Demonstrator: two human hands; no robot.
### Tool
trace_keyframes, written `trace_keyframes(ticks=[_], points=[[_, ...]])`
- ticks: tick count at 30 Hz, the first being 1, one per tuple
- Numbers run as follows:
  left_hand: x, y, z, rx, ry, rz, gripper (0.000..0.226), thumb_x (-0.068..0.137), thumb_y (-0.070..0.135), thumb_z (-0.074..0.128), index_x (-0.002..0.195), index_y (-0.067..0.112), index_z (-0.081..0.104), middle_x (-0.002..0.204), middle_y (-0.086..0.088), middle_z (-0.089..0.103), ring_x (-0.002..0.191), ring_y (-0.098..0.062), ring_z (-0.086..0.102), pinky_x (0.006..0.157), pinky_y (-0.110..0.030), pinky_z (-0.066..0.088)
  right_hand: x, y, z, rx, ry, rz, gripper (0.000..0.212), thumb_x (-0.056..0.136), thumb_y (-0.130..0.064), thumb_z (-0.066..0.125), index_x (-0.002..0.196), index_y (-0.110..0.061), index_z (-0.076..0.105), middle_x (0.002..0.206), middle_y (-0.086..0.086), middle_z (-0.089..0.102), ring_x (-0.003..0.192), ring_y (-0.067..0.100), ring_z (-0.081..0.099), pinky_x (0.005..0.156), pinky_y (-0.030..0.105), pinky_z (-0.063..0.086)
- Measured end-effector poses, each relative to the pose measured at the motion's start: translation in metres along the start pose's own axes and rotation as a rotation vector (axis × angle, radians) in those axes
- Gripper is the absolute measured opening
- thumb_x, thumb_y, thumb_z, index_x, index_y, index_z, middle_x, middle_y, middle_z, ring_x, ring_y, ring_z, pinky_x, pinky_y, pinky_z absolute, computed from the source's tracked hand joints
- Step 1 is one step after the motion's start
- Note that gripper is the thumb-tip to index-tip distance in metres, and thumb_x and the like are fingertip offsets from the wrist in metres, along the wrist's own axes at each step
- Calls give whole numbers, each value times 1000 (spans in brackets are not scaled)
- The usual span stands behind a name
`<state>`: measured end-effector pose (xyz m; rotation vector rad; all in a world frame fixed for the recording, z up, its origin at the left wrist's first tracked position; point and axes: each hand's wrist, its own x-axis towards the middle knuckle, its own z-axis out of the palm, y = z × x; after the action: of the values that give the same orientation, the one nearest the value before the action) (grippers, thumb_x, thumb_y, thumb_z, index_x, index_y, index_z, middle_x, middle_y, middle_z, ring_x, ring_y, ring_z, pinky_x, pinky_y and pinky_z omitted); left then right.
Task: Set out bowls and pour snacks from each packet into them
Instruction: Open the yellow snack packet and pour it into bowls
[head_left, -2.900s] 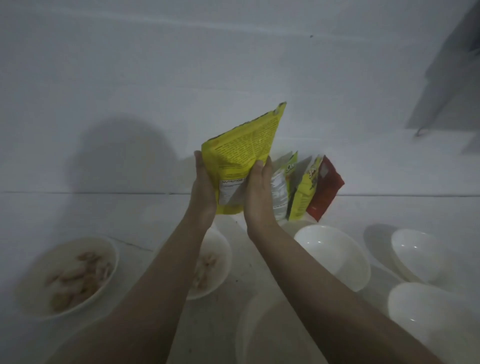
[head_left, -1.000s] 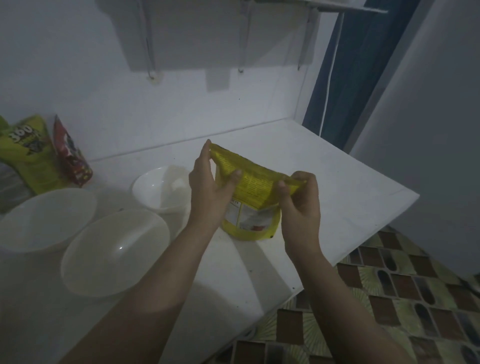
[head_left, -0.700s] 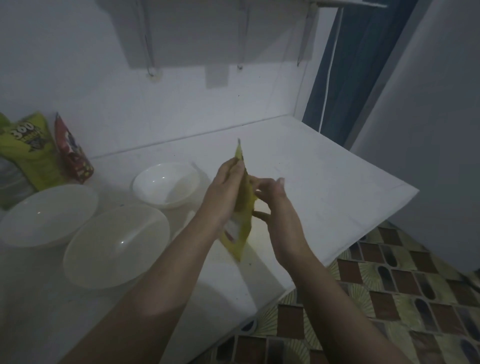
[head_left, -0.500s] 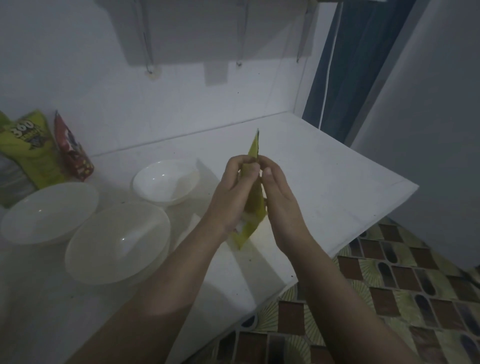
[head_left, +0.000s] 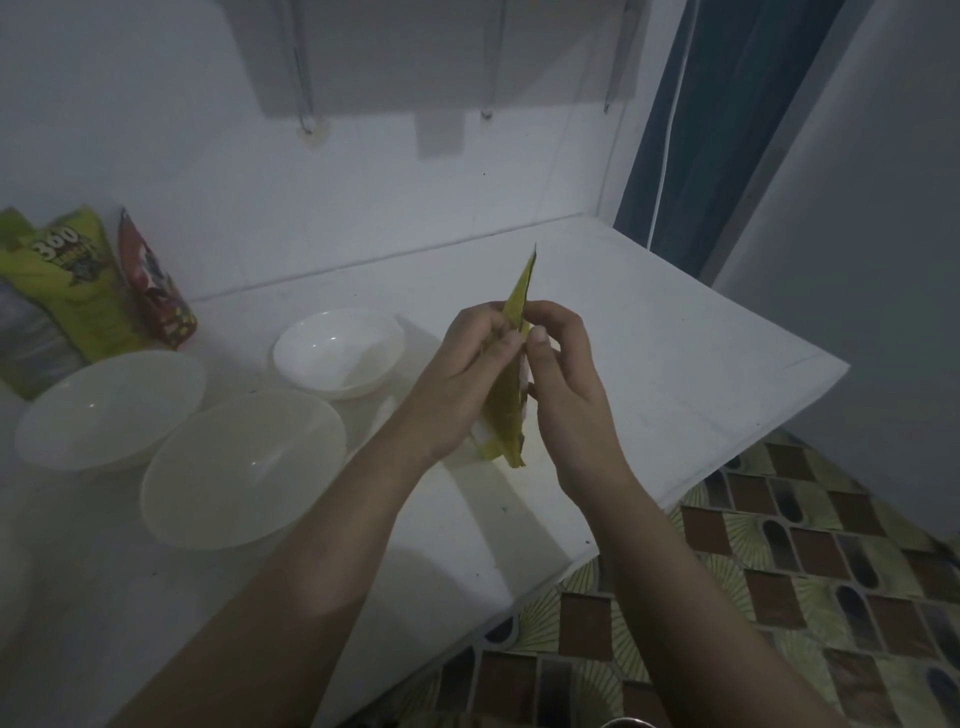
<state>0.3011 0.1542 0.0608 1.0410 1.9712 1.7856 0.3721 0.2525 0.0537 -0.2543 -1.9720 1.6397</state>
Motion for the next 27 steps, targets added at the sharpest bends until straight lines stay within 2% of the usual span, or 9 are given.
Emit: trace_keyframes(ticks=[3, 8, 13, 17, 19, 23, 25, 27], points=[[-1, -1, -2, 63, -3, 16, 18, 103, 25, 39, 101, 13, 52, 123, 5, 50, 106, 4, 50, 83, -7, 38, 0, 0, 0, -22, 8, 2, 22, 103, -38, 39, 121, -32, 49, 122, -24, 55, 110, -3, 56, 79, 9, 49], [-2, 0, 0, 90, -4, 37, 18, 103, 21, 38, 91, 24, 51, 120, 1, 47, 103, 10, 47, 82, -1, 36, 1, -2, 0, 16, 27, 20, 20, 103, -33, 43, 119, -26, 51, 121, -18, 57, 108, 0, 57, 72, 9, 50], [-3, 4, 0, 88, -12, 44, 21, 103, 18, 36, 92, 26, 52, 117, 1, 46, 92, 14, 52, 76, -1, 37, 2, -3, 0, 40, 45, 36, 19, 101, -29, 47, 118, -22, 53, 122, -11, 58, 110, 11, 59, 71, 18, 54], [-2, 3, 1, 181, 4, 78, 21, 102, 15, 38, 89, 24, 52, 114, 3, 45, 98, 12, 49, 78, -1, 35, 3, -3, -2, 54, 79, 87, 14, 100, -26, 51, 108, -18, 59, 115, -7, 63, 108, 13, 62, 73, 30, 58], [-2, 4, 1, 227, 11, 98, 26, 101, 11, 39, 84, 27, 50, 112, 5, 44, 97, 14, 48, 76, 0, 36, 3, -4, -2, 7, 92, 93, 11, 98, -24, 52, 99, -16, 60, 111, -9, 66, 105, 11, 64, 79, 36, 58], [-3, 3, 1, 268, 1, 99, 20, 100, 14, 41, 83, 22, 47, 111, 6, 43, 95, 7, 54, 80, -11, 45, 6, -5, -5, -141, 46, 47, 17, 98, -21, 51, 90, -8, 58, 104, -7, 68, 99, 12, 65, 86, 47, 55], [-4, 2, 0, 308, -9, 99, 18, 100, 15, 41, 84, 20, 47, 114, 5, 42, 97, 9, 50, 85, -14, 44, 9, -5, -8, -217, 4, 18, 20, 97, -20, 49, 84, -7, 58, 96, -3, 69, 92, 16, 65, 85, 49, 55], [-4, 1, -1, 336, -15, 105, 14, 99, 14, 42, 87, 15, 49, 116, 5, 41, 94, 8, 50, 85, -20, 45, 12, -5, -11, -283, -22, -4, 20, 95, -14, 49, 77, -4, 53, 82, 3, 64, 78, 14, 61, 78, 43, 56]])
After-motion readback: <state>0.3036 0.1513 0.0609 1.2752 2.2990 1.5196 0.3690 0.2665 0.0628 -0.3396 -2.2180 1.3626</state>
